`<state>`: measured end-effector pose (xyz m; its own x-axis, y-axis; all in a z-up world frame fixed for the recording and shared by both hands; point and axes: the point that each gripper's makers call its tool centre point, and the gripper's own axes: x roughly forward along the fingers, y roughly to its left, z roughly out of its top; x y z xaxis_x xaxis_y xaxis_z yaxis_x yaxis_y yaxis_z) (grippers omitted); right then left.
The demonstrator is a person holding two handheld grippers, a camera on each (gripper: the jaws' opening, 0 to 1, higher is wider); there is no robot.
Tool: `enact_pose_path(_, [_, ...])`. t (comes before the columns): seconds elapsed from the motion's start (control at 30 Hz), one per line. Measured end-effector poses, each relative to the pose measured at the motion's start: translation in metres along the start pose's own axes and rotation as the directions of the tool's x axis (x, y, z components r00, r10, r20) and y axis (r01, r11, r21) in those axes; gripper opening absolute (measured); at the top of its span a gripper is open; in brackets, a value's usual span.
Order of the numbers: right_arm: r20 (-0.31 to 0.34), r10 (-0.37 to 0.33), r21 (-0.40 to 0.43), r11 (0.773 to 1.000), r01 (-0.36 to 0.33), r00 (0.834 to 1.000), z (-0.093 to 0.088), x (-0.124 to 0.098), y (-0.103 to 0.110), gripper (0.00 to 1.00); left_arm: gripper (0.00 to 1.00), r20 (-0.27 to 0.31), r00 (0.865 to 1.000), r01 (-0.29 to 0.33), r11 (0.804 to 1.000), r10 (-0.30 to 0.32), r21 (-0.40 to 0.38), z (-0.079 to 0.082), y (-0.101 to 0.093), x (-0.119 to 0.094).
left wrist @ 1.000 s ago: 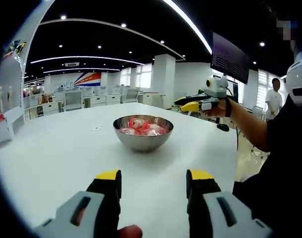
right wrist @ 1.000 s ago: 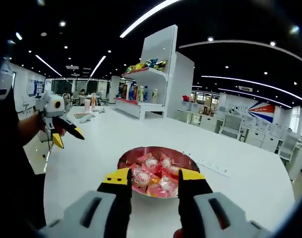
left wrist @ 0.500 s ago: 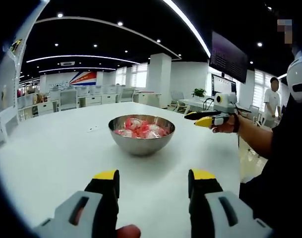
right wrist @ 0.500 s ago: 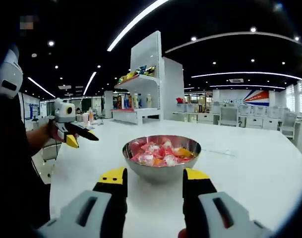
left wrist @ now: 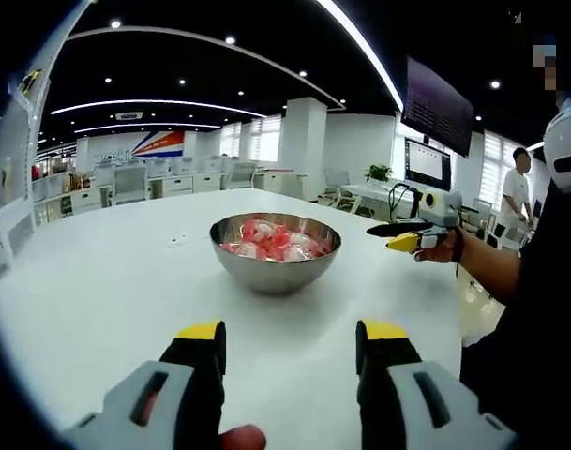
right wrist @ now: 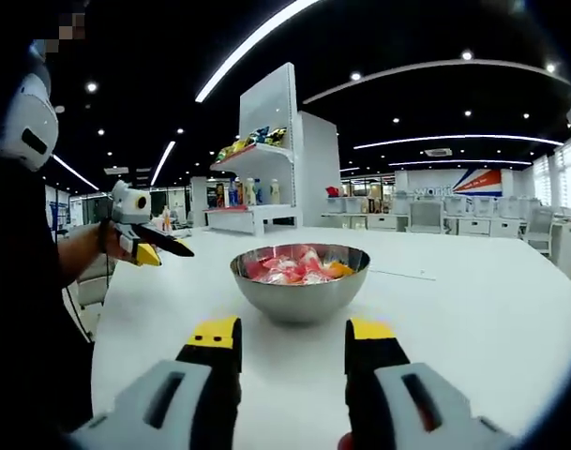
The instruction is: Pick up the marshmallows scattered on the table and place them into the bowl on the table
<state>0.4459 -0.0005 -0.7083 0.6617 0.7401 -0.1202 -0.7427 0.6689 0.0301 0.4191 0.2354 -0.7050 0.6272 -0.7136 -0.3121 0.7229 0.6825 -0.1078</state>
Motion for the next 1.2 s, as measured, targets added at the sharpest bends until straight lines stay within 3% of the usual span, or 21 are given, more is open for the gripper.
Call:
enact_pose_path(0.27, [-0.024,-0.032,0.023,0.999,0.032,0.999,-0.007,0.01,-0.027,0.45,0.61,-0.013,1.0,0.001,1.0,-0.001,0.013,-0.005,0.01,0.011])
enact_pose_path(0.33, [-0.018,-0.023,0.024,0.999,0.023,1.0,-0.008,0.014,-0.032,0.46,0.64,0.008,1.0,0.006,1.0,-0.006,0.009,-0.003,0.015,0.017])
enact_pose_path(0.7, [-0.008,0.097,0.002,0.995,-0.097,0.995,-0.008,0.033,-0.025,0.6,0.84,0.067,0.995,0.077,0.997,-0.078,0.012,0.005,0.021,0.043])
enact_pose_path(1.03, [-0.033,0.159,-0.016,0.987,-0.159,0.987,-0.013,0.055,-0.036,0.62,0.89,0.032,0.989,0.141,0.987,-0.144,0.076,-0.002,0.028,0.068])
enact_pose_path(1.2, [-0.047,0.196,-0.028,0.98,-0.197,0.98,-0.02,0.061,-0.038,0.63,0.9,0.053,0.982,0.177,0.979,-0.183,0.097,0.003,0.029,0.078])
